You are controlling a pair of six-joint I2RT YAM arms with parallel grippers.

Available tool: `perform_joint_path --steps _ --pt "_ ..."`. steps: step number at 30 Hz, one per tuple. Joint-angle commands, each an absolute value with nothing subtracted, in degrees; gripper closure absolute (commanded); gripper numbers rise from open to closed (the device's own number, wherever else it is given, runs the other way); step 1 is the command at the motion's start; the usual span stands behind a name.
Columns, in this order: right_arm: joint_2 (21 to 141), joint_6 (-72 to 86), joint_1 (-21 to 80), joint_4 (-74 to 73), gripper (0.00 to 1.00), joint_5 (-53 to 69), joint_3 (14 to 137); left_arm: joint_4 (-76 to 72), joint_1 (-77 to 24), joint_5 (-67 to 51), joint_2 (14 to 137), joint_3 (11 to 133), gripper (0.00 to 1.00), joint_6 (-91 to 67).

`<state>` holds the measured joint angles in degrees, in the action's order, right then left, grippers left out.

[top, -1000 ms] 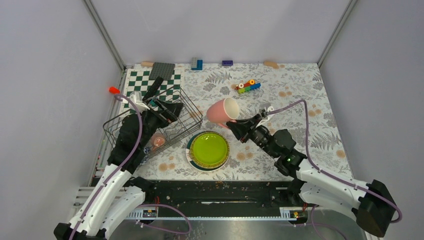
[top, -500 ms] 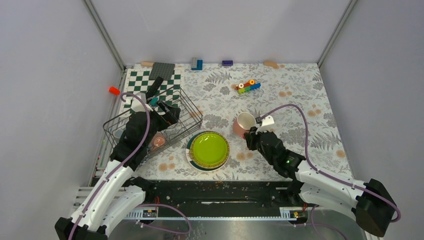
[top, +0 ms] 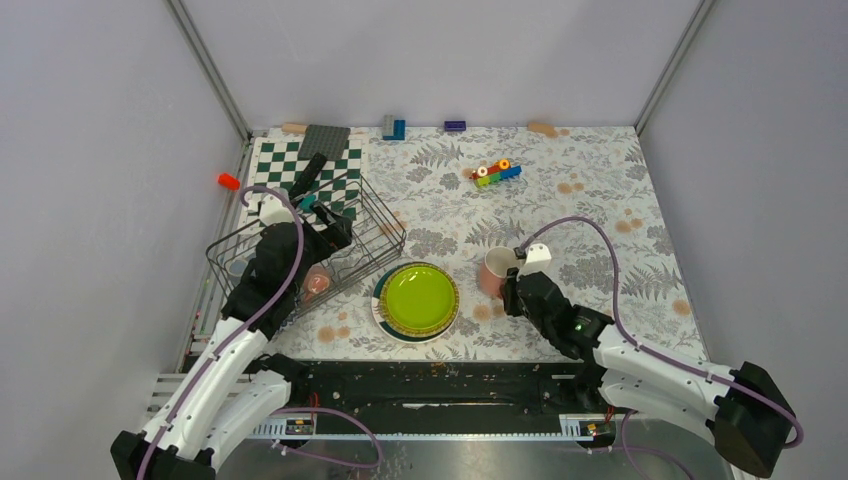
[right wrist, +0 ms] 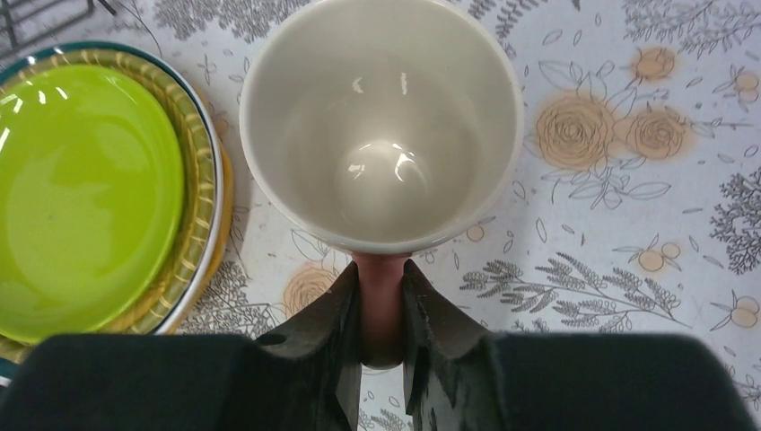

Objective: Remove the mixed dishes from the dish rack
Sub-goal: Place the cup at the center of the board.

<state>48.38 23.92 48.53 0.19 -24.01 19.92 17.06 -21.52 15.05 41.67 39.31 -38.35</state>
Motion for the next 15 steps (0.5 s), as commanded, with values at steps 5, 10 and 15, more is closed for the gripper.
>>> perform_joint_path --steps 5,10,15 --pt "51.2 24.1 50.6 3.6 1.00 -23.7 20.8 16.4 -21.4 18.3 42.6 42.3 0.01 -36.4" --pt "52.6 23.2 52.0 3.5 0.98 -23.3 21.5 16.5 -21.4 18.2 43.2 42.5 0.01 -35.9" --pt "52.5 23.4 52.7 3.9 0.71 -22.7 21.0 16.5 -21.4 17.9 43.7 42.6 0.01 -35.7"
